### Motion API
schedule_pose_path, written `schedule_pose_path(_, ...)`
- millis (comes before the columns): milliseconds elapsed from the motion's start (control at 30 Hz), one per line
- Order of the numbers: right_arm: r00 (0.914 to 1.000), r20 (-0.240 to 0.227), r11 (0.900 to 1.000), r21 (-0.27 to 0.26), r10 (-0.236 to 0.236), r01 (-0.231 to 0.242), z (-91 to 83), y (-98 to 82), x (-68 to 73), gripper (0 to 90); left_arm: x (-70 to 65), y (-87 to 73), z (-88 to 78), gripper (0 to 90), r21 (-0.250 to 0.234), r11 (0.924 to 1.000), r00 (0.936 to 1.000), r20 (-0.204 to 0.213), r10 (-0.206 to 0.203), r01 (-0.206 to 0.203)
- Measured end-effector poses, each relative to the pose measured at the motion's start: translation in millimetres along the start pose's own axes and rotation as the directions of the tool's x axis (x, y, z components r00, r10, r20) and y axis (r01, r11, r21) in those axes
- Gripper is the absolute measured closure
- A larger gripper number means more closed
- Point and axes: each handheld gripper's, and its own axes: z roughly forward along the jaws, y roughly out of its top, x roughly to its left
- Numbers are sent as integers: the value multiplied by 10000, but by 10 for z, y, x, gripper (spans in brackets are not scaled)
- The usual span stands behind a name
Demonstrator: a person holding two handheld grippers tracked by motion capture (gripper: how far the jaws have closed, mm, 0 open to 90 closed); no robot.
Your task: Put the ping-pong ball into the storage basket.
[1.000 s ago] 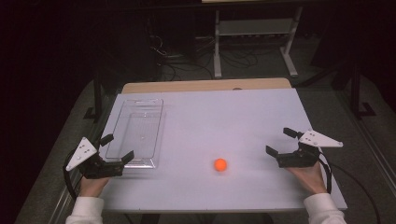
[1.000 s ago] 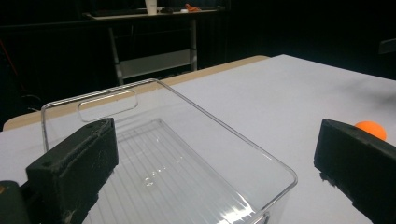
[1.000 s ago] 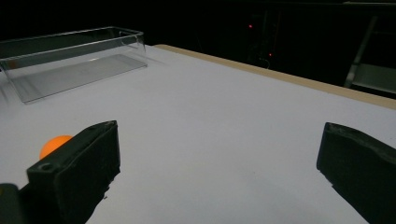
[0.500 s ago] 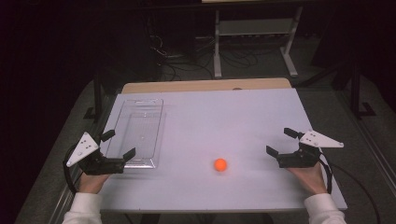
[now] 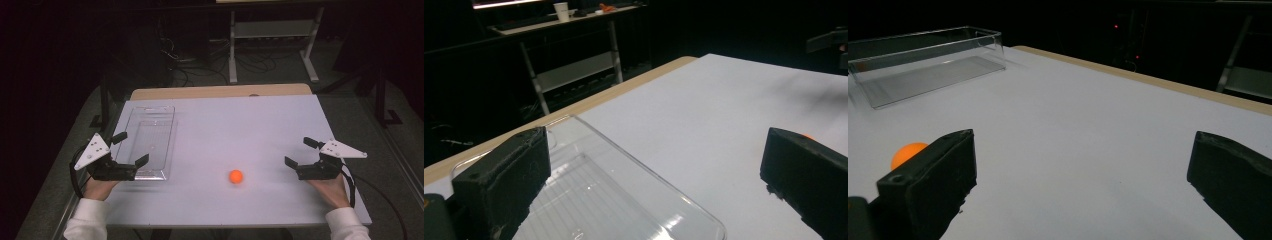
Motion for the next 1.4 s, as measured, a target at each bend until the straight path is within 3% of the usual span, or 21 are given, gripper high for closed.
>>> schedule_pose_path(833, 10000, -53, 10000, 76, 15, -15, 16, -6, 3, 0, -41, 302, 166, 0, 529, 9963, 9952, 739, 637, -677)
schedule_pose_path(1400, 10000, -22, 9999, 105, -12, 12, 19, -8, 0, 0, -129, 498, 376, 0, 1108, 9853, 9810, 1586, 1119, -1303)
